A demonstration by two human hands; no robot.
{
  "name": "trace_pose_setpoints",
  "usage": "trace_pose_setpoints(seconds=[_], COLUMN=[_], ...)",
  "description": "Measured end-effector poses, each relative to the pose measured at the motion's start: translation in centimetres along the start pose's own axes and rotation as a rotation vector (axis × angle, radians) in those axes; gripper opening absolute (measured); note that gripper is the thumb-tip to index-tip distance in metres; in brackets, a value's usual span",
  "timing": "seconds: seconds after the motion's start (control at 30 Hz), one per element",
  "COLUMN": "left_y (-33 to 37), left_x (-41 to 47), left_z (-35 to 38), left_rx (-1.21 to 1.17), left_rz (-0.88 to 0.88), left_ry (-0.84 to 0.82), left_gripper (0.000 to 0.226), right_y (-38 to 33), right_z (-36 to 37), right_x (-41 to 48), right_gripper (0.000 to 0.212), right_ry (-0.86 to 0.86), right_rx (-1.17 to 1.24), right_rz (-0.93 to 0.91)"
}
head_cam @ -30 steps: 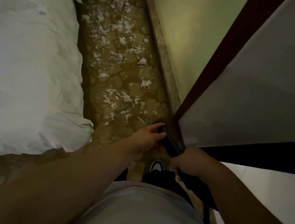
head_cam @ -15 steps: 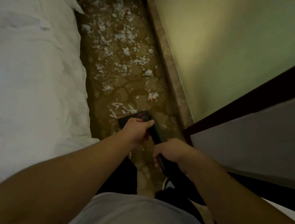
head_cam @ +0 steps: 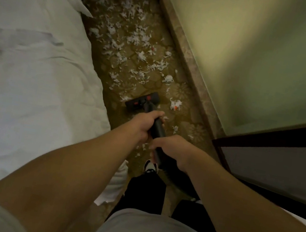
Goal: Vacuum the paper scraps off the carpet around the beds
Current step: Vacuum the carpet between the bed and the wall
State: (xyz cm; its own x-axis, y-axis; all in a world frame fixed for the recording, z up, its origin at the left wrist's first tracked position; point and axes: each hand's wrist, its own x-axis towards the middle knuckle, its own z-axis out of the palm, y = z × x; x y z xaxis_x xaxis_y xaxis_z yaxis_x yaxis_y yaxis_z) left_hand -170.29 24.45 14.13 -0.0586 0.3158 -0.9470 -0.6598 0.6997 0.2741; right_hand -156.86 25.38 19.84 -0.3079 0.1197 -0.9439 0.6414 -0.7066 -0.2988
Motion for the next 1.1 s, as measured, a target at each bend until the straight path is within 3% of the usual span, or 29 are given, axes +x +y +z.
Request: trace_pose_setpoints(seconds=[0.13, 0.33, 0.43, 0.63, 0.77, 1.1], left_y=[0.2, -2.6, -5.1, -11.3, -16.7, -30.0], left_x=[0.2, -0.1, -0.7, -3.2, -5.0, -7.4], left_z=[-1.1, -2.5, -2.9, -1.9, -0.3, 7.4], left_rx=[0.071, 0.124, 0.11, 0.037, -0.013, 0.014], left_rz=[0.028, 0.035, 0.035, 0.06, 0.051, -0.008], left_ry=[0.038, 0.071, 0.083, 0.091, 0.1, 0.066], left_gripper=[0.016, 0.027, 0.018, 0.027, 0.013, 0.016], right_y=[-0.3, 2.8, 5.1, 10.7, 15.4, 28.9], right_z=[1.1, 3.0, 3.1, 1.8, 0.5, -5.8], right_x=[0.4, 0.3, -0.1, -2.5, -4.6, -10.1], right_gripper=[0.009, 0.009, 0.007, 0.005, 0.008, 0.01], right_ry=[-0.065, -0.04, -0.055, -0.085, -0.081, -0.03], right_rx=[0.056, 0.065, 0.045, -0.02, -0.08, -0.098], right_rz=[0.082, 0.051, 0.051, 0.059, 0.044, 0.032])
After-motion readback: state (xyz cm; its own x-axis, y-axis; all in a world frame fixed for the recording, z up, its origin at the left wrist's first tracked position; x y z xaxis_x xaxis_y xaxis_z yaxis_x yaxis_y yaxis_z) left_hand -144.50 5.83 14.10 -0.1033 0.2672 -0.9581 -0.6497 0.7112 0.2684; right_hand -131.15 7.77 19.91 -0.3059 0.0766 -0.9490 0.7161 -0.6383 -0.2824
